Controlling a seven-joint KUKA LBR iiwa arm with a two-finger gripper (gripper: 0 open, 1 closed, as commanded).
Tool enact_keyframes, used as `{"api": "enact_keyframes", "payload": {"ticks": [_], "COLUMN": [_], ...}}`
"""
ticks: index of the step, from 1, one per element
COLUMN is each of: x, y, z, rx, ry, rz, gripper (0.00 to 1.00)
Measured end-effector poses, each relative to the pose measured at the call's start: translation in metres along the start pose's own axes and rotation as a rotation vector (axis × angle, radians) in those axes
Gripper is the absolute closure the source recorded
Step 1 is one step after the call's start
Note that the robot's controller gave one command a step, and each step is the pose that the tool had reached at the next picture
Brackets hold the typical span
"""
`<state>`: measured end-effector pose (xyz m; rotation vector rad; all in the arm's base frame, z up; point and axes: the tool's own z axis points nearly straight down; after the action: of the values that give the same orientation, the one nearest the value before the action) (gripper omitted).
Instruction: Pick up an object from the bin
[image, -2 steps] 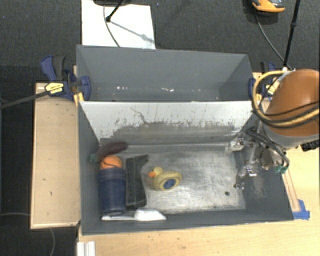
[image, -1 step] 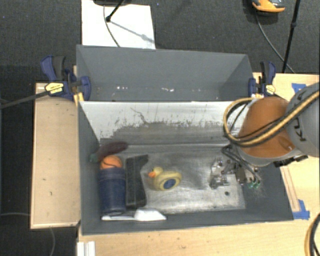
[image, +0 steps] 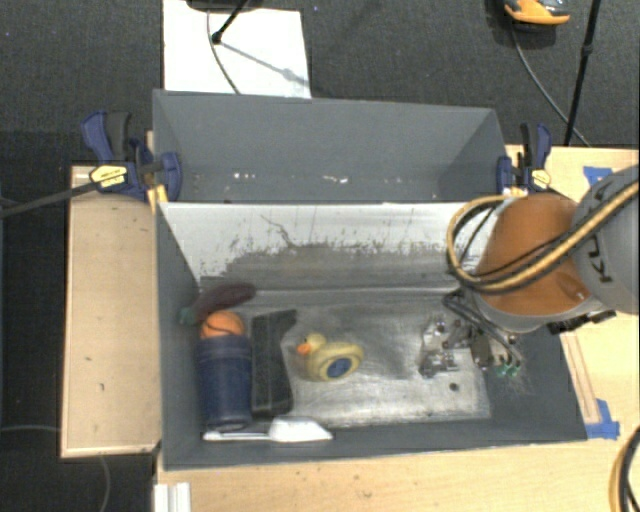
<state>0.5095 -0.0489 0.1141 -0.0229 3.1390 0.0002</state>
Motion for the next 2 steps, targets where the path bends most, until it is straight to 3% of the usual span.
{"api": "enact_keyframes", "payload": {"ticks": [2], "x": [0.030], "y": [-0.007], "z": [-0.017], "rx": [-0.001], "ry": [0.004], "rz": [0.035], "gripper": [1.00]}}
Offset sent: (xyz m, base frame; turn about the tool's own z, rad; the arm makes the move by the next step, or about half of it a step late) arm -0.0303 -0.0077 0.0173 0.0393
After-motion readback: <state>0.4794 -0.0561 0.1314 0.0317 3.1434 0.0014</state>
